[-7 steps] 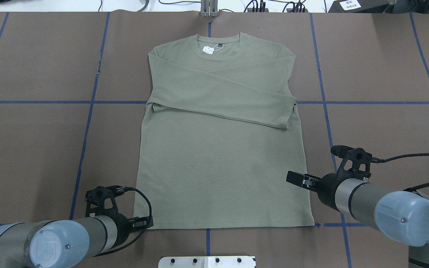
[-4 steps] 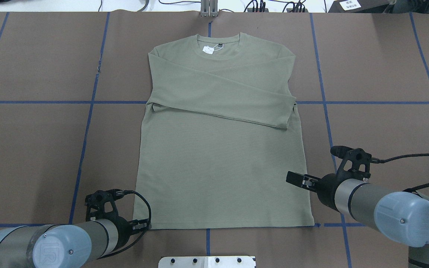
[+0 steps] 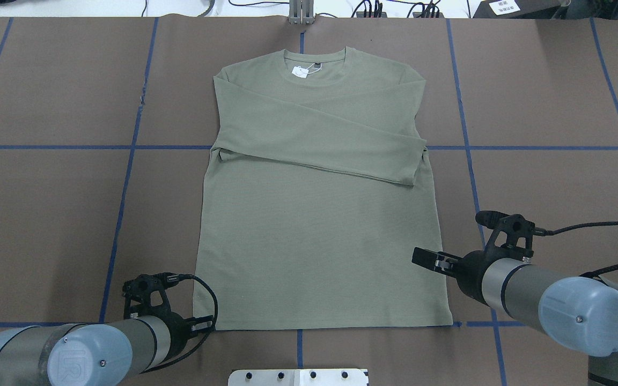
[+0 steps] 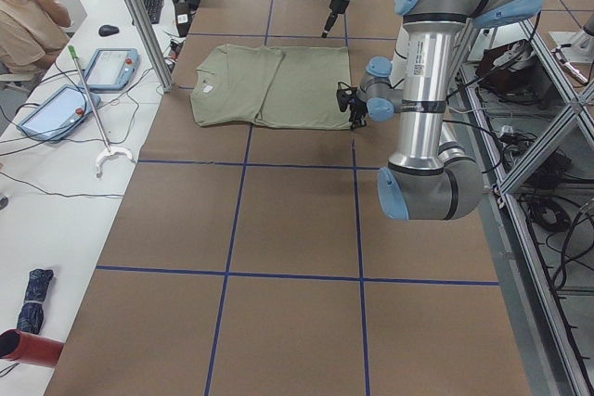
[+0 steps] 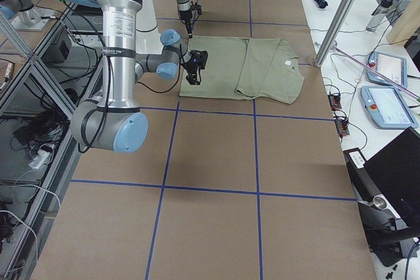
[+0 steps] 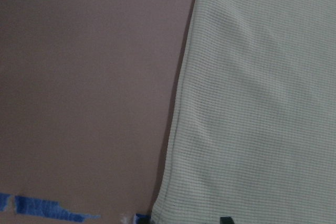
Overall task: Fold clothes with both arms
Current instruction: 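Grasp the two hem corners nearest the robot with both grippers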
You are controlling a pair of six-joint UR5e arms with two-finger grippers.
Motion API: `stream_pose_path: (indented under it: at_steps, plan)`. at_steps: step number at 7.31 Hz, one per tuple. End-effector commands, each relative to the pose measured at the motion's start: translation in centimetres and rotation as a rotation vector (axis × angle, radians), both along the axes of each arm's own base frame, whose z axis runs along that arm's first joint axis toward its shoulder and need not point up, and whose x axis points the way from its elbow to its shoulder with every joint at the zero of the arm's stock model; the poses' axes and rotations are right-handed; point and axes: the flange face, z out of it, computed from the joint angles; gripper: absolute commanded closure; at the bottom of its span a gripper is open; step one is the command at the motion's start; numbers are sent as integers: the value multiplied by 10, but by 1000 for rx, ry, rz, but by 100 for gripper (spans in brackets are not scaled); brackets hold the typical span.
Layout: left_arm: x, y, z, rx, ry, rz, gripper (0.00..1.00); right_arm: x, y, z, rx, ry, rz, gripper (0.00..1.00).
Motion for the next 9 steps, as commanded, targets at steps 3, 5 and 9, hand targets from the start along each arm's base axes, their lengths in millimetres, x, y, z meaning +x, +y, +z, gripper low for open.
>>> stream_pose_path:
  at_steps: [3,5,9]
  plan:
    - [-21,-6,-33,11,70,-14,100,2,3,17,-30,32,8,0]
    - [-50,-14,-70,19,154,-37,100,7,18,43,-179,23,80,11]
    - [-76,-35,-94,33,210,-92,100,-23,68,51,-233,3,95,13]
